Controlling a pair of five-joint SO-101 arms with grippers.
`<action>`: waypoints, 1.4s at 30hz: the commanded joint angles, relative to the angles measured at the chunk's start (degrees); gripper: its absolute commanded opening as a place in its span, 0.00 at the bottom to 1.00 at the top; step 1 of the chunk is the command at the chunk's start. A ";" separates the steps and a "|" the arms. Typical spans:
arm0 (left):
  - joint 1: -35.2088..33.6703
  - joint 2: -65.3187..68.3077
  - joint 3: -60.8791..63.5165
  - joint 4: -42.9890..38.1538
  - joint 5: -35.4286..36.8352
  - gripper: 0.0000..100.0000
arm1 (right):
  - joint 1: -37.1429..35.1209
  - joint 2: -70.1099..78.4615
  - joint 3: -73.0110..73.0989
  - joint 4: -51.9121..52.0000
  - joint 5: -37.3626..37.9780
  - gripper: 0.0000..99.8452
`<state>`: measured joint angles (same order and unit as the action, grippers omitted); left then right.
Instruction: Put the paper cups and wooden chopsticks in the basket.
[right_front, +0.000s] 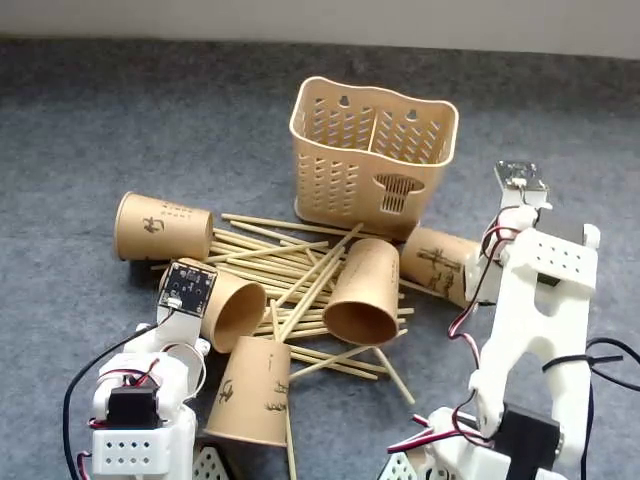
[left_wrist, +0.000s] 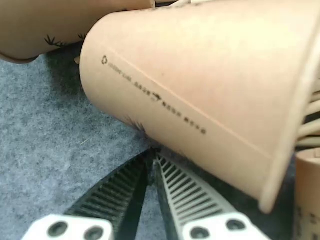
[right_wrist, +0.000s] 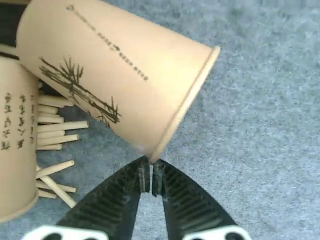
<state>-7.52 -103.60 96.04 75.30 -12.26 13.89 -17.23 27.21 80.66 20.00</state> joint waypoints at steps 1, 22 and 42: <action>-0.48 -0.66 1.10 0.26 -0.09 0.01 | -0.04 -4.44 -3.12 1.98 1.32 0.01; -0.48 -0.66 1.10 0.26 -0.09 0.01 | 8.57 -16.48 -11.56 10.51 27.96 0.01; -0.48 -0.66 1.10 0.26 -0.09 0.01 | 17.54 -16.40 -6.90 7.08 14.51 0.23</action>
<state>-7.52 -103.60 96.04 75.30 -12.26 28.57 -31.91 19.03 90.68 38.64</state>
